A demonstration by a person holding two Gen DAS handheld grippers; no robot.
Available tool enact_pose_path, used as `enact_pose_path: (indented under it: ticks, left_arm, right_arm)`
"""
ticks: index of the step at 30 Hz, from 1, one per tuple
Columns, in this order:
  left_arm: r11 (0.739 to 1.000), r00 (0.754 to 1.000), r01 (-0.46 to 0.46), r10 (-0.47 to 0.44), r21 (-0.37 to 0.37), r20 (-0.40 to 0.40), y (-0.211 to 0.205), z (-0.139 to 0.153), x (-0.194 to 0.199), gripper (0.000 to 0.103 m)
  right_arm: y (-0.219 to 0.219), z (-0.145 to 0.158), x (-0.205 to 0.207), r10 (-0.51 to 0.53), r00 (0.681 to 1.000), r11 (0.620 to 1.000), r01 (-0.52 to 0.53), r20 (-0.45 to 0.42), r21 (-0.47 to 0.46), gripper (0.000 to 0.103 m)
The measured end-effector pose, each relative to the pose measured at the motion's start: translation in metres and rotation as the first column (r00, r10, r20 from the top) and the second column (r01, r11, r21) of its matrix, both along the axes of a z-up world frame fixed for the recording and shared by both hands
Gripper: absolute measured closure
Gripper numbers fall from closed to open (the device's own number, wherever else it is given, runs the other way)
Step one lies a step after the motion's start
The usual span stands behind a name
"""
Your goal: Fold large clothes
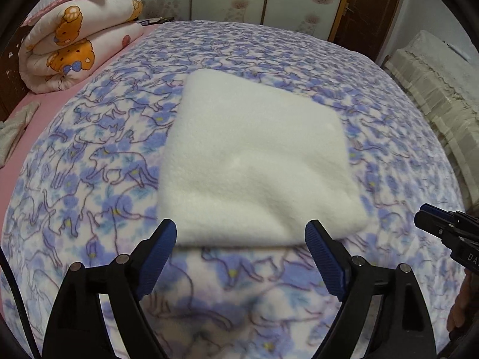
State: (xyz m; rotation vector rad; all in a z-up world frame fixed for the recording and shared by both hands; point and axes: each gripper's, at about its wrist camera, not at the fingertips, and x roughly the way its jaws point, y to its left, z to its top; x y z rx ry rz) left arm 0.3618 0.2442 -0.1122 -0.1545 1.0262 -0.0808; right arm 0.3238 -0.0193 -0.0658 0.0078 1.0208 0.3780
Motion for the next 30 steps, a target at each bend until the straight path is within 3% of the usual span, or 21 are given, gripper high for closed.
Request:
enact_pose_path:
  ticks: [3, 15, 20, 23, 30]
  left_arm:
    - [0.999, 0.999, 0.038, -0.039, -0.029, -0.03, -0.018, 0.018, -0.019, 0.009]
    - [0.995, 0.993, 0.09, -0.092, 0.032, 0.067, -0.103, 0.086, -0.127, 0.009]
    - [0.997, 0.994, 0.072, -0.074, 0.031, 0.074, -0.128, 0.096, -0.17, 0.009]
    - [0.997, 0.995, 0.053, -0.058, 0.061, 0.076, -0.144, 0.098, -0.199, 0.009]
    - [0.997, 0.996, 0.035, -0.04, 0.062, 0.08, -0.166, 0.093, -0.255, 0.009]
  right_arm:
    - [-0.017, 0.02, -0.018, -0.022, 1.0, 1.0, 0.021, 0.022, 0.01, 0.064]
    - [-0.094, 0.068, -0.118, -0.094, 0.995, 0.996, 0.094, 0.045, -0.001, 0.062]
    - [-0.12, 0.069, -0.166, -0.121, 0.992, 0.992, 0.121, 0.036, -0.017, 0.061]
    - [-0.13, 0.067, -0.191, -0.137, 0.99, 0.99, 0.137, 0.034, -0.014, 0.051]
    - [-0.143, 0.062, -0.24, -0.162, 0.986, 0.987, 0.161, 0.031, 0.015, 0.05]
